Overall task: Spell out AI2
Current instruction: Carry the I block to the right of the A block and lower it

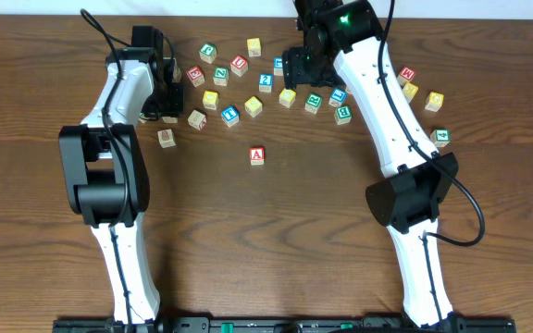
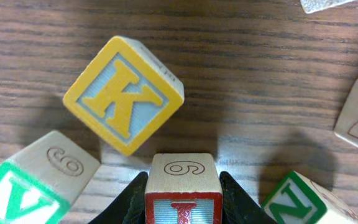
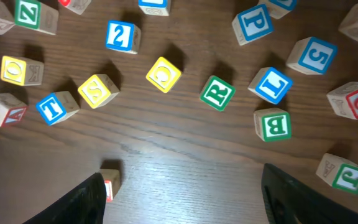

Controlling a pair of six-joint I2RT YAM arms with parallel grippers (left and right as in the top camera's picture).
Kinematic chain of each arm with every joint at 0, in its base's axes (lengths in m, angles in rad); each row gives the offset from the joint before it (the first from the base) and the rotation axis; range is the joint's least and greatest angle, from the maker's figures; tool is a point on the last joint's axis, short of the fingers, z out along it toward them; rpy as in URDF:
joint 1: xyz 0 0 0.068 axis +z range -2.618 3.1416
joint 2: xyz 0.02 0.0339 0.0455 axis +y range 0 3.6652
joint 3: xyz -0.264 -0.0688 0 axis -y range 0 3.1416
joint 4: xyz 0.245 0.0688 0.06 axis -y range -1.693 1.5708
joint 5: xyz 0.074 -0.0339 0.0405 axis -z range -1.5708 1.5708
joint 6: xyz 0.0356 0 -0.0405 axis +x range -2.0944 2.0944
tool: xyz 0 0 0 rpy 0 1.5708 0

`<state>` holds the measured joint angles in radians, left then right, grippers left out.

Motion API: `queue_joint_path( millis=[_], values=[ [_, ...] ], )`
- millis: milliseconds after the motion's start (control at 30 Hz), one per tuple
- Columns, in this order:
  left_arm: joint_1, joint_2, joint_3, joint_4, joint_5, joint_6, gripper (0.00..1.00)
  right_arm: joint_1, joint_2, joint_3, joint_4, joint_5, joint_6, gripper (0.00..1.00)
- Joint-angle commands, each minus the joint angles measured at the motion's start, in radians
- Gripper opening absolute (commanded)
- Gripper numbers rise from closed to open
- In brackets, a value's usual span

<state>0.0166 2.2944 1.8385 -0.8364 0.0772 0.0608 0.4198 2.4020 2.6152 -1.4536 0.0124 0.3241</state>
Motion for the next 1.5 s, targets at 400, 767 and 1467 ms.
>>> queue_joint_path(
  millis=[400, 767, 1467],
  values=[
    [-0.078, -0.276, -0.008, -0.113, 0.01, -0.127, 0.3, -0.177, -0.101, 0.027, -0.006, 0.034, -0.026, 0.75],
    [-0.371, -0.302, -0.008, -0.197, 0.009, -0.317, 0.3, -0.293, -0.113, 0.027, -0.069, 0.034, -0.027, 0.78],
    [-0.629, -0.107, -0.01, -0.195, -0.129, -0.607, 0.3, -0.31, -0.113, 0.027, -0.106, 0.034, -0.064, 0.82]
  ],
)
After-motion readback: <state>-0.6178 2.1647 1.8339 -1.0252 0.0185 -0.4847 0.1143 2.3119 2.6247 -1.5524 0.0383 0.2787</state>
